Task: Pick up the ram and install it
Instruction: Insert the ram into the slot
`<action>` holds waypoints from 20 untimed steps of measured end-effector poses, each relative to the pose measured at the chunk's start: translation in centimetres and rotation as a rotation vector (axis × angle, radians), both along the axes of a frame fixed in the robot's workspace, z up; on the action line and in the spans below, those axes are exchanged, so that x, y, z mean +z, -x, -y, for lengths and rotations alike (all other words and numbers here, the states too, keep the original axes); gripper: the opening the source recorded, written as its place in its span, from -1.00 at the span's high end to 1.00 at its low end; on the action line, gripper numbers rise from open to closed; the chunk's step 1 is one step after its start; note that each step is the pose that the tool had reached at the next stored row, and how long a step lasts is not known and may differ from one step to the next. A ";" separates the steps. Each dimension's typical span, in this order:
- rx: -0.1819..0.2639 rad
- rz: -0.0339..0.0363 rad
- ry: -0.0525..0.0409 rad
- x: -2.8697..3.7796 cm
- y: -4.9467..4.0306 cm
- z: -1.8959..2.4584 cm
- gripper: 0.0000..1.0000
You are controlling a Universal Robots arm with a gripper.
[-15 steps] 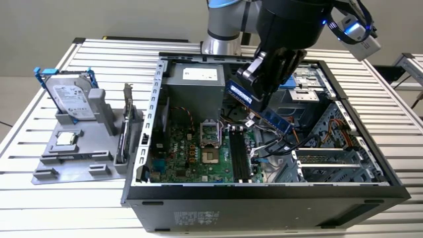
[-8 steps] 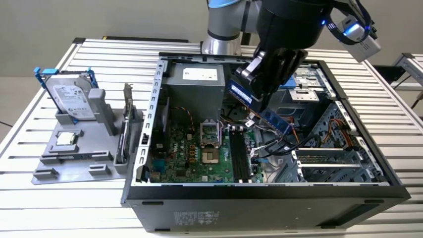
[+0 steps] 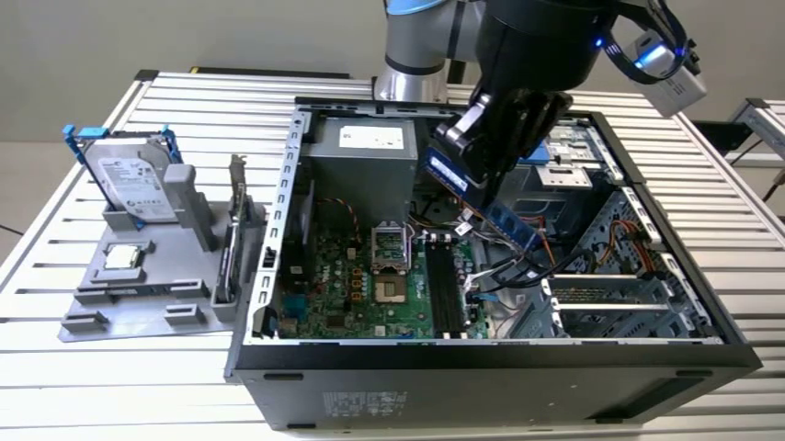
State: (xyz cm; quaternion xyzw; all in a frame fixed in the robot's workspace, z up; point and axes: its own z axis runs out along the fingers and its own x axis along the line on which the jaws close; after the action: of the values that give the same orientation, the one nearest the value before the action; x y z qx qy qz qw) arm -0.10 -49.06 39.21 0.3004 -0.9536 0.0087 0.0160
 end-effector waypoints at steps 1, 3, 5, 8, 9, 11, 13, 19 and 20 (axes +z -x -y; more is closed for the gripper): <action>-0.003 0.0000 0.0001 0.00 0.00 0.00 1.00; -0.010 0.0000 0.0003 0.00 0.00 0.00 1.00; -0.017 0.0000 0.0005 0.00 0.00 0.00 1.00; -0.028 0.0000 0.0010 0.00 0.00 0.00 1.00; -0.033 0.0000 0.0011 0.00 0.00 0.00 1.00; -0.042 0.0000 0.0014 -0.01 0.00 0.00 1.00; -0.054 0.0000 0.0017 0.00 0.00 0.00 1.00; -0.091 0.0000 0.0020 0.00 0.00 -0.01 1.00; -0.096 -0.0001 0.0022 0.00 0.00 0.00 1.00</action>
State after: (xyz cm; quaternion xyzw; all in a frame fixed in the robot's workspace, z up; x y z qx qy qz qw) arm -0.10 -49.06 39.21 0.2541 -0.9670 0.0090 0.0167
